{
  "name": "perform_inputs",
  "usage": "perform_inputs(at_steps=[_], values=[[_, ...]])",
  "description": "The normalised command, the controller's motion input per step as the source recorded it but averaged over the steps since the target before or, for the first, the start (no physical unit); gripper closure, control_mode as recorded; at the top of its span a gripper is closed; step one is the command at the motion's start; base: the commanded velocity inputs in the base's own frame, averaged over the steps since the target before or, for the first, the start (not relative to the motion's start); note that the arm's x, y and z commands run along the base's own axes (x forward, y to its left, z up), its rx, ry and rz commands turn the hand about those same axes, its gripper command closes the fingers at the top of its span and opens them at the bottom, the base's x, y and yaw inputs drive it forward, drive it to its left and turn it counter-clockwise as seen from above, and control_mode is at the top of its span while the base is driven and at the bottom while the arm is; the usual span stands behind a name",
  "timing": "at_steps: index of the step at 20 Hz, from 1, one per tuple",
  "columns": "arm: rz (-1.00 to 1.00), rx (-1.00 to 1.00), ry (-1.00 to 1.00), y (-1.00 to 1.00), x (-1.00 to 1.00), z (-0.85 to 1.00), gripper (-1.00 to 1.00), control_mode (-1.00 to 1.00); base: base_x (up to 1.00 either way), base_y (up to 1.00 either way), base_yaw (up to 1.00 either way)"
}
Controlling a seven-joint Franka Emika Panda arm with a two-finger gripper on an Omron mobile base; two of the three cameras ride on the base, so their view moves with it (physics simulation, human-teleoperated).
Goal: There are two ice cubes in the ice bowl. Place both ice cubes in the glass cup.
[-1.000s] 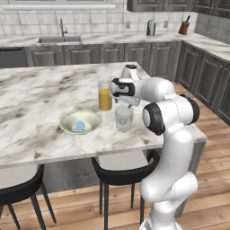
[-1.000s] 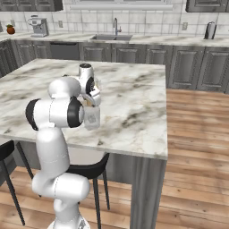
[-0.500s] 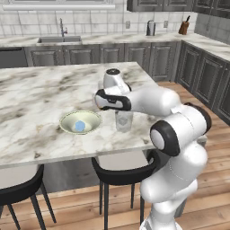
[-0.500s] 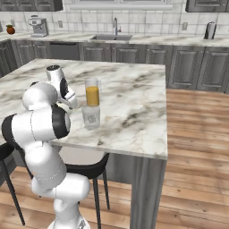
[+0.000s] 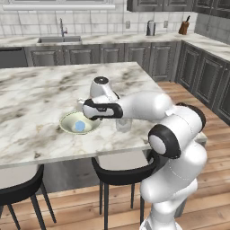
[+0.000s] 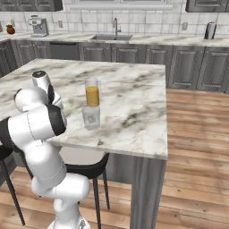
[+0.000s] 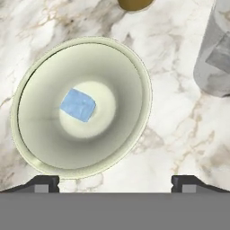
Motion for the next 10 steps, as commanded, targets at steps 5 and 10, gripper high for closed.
perform_inputs(at_steps=[5, 10], values=[[0.03, 0.01, 0.00, 0.25, 0.31, -0.10, -1.00, -1.00, 0.00, 0.00, 0.00], [0.01, 0.00, 0.00, 0.08, 0.45, -0.23, -1.00, -1.00, 0.00, 0.00, 0.00]])
